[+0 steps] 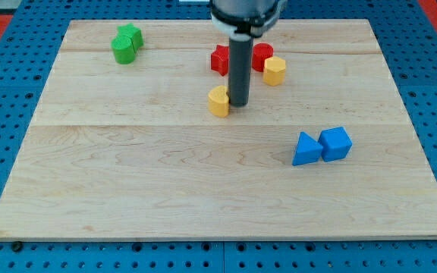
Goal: Move blue cube towards the top right corner of the board
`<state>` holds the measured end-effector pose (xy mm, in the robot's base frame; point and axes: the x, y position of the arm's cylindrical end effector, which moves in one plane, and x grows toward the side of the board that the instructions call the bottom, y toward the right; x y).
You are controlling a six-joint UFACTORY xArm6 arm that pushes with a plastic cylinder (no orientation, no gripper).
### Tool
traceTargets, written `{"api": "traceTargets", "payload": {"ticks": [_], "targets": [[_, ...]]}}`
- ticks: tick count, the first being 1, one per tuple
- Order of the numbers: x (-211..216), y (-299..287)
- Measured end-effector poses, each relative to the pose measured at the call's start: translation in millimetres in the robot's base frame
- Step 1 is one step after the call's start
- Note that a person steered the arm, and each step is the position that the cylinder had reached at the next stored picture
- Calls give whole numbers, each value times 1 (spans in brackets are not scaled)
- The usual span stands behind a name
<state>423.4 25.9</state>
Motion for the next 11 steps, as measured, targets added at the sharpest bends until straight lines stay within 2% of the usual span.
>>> {"api": "traceTargets", "payload": {"ticks": [2, 4, 5, 6, 7, 8, 9, 10, 11], "targets": [[113, -20], [114, 105], [55, 170], [-1, 169], [-23, 171], [29, 187], [15, 109], [-26, 106], [-31, 137]]}}
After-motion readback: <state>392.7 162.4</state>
